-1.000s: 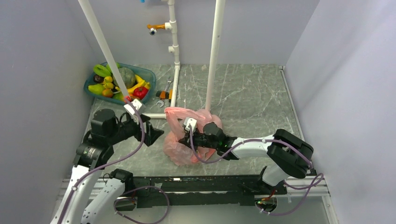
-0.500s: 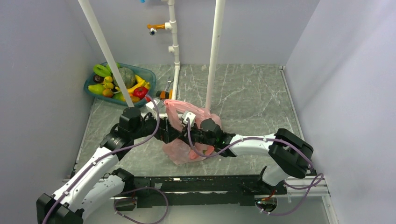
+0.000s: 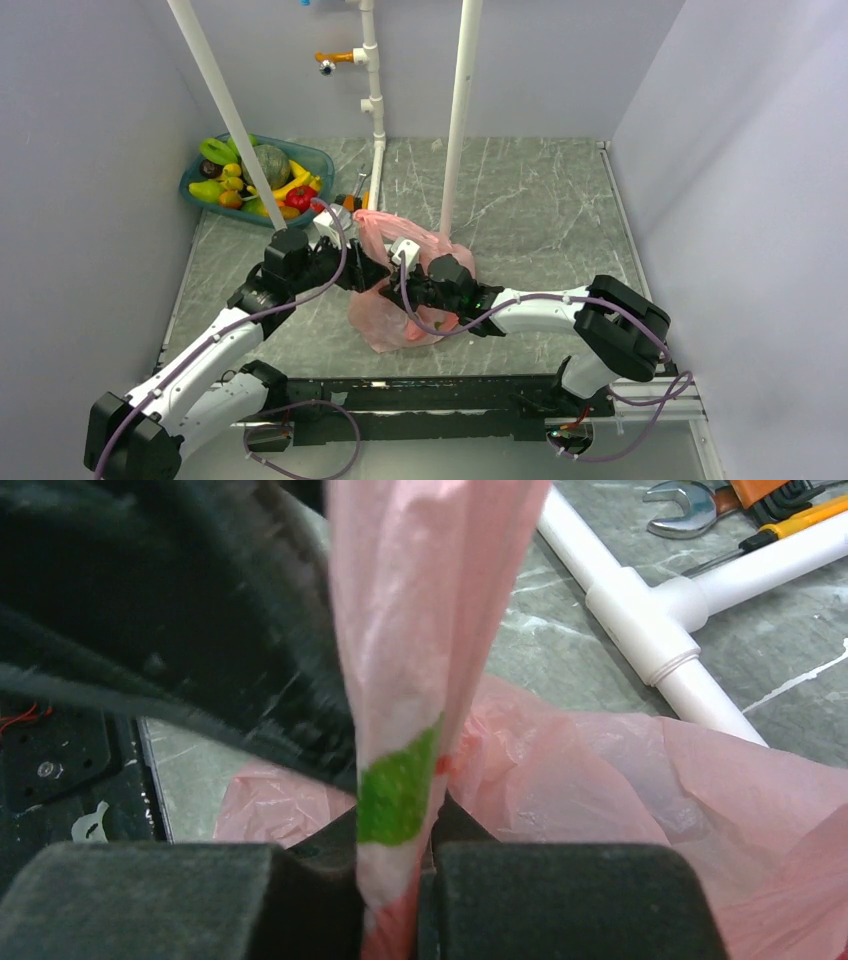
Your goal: Place the fake fruits into the plastic bag and tie a complex knot
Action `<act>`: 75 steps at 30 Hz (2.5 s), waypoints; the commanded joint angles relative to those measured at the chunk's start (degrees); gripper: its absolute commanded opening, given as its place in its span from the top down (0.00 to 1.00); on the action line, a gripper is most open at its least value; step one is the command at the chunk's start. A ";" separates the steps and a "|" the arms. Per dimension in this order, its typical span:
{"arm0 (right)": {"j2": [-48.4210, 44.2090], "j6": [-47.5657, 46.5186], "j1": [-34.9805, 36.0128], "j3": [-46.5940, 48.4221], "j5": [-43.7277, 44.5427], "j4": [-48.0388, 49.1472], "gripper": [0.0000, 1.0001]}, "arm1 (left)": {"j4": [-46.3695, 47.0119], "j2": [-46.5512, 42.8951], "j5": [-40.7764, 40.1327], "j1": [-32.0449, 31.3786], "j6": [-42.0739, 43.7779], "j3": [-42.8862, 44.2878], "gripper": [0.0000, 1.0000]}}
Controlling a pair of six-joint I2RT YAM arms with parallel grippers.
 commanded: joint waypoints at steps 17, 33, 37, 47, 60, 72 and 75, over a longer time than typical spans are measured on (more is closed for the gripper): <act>-11.68 -3.76 -0.99 2.89 -2.41 -10.34 0.45 | 1.03 4.41 6.15 -1.35 5.16 2.92 0.86; -22.93 -21.04 -26.97 26.13 -32.29 -55.66 0.05 | -6.60 5.55 18.63 1.67 27.84 7.92 1.00; -16.49 -27.09 -30.06 28.02 -39.10 -58.33 0.06 | -7.18 6.51 20.80 1.67 31.37 8.38 1.00; -5.57 -37.38 -30.26 27.00 -42.98 -60.06 0.24 | -9.43 7.85 20.72 1.86 37.97 8.94 1.00; -21.81 -8.33 -17.36 9.29 -22.66 -41.82 1.00 | -10.51 18.74 25.82 5.62 50.33 20.09 1.00; -26.25 -6.00 -23.06 12.78 -24.55 -49.43 0.18 | -32.83 17.57 34.74 6.59 74.72 23.95 1.00; -23.69 -8.58 -24.79 15.77 -27.93 -51.33 0.11 | -36.99 17.66 35.22 6.29 78.43 25.02 1.00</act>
